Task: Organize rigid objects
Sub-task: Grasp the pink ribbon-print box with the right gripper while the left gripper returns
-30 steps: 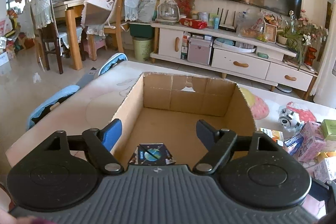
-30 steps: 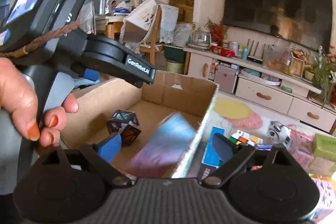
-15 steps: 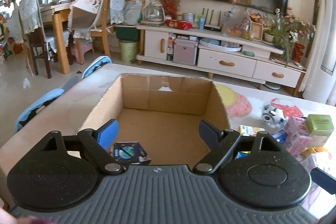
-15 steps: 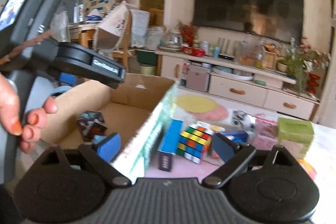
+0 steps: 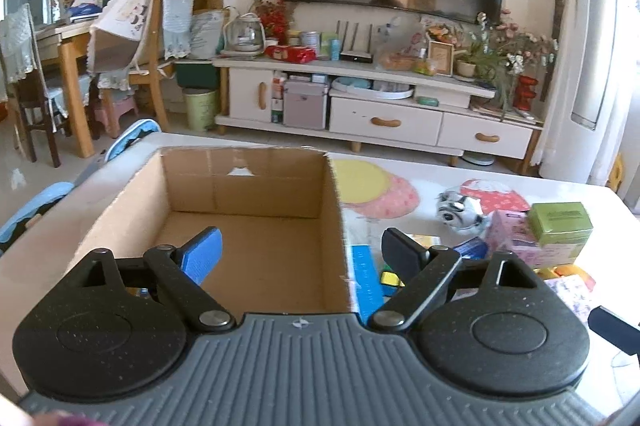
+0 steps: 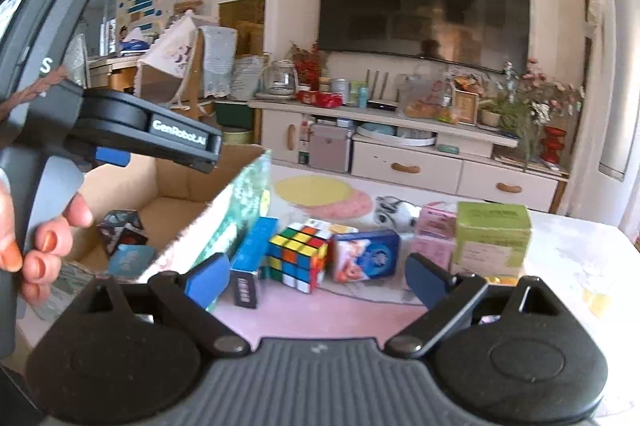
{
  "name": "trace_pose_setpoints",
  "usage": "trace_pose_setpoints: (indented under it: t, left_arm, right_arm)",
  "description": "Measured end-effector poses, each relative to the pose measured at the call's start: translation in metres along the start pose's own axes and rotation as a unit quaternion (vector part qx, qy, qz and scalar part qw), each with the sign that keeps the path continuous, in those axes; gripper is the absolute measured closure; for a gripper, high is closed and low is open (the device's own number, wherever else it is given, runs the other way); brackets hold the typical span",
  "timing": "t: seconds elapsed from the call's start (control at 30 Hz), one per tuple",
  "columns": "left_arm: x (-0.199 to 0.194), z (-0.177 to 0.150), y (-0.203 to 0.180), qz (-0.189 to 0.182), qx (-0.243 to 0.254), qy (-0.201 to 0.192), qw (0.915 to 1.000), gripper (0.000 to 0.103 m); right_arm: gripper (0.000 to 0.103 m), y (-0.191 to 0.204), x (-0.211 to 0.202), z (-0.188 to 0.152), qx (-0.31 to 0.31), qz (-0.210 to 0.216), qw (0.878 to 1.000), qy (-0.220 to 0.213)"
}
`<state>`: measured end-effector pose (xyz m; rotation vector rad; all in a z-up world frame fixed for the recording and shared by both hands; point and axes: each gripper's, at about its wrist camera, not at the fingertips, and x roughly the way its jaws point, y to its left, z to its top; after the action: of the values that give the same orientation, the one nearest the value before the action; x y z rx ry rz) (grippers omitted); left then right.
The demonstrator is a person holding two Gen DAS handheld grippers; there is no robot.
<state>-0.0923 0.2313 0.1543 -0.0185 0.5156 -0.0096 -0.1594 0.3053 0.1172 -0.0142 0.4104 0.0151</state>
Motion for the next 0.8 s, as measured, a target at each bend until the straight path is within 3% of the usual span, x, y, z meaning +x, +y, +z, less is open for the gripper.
trace_pose_setpoints:
  t: [0.8]
  left_arm:
    - [0.006,-0.004,0.002,-0.036,0.048,0.01,0.9982,0.0]
  right_arm:
    - [0.006,-0.064,-0.004,-0.025,0.036,-0.067,0.997,0.005]
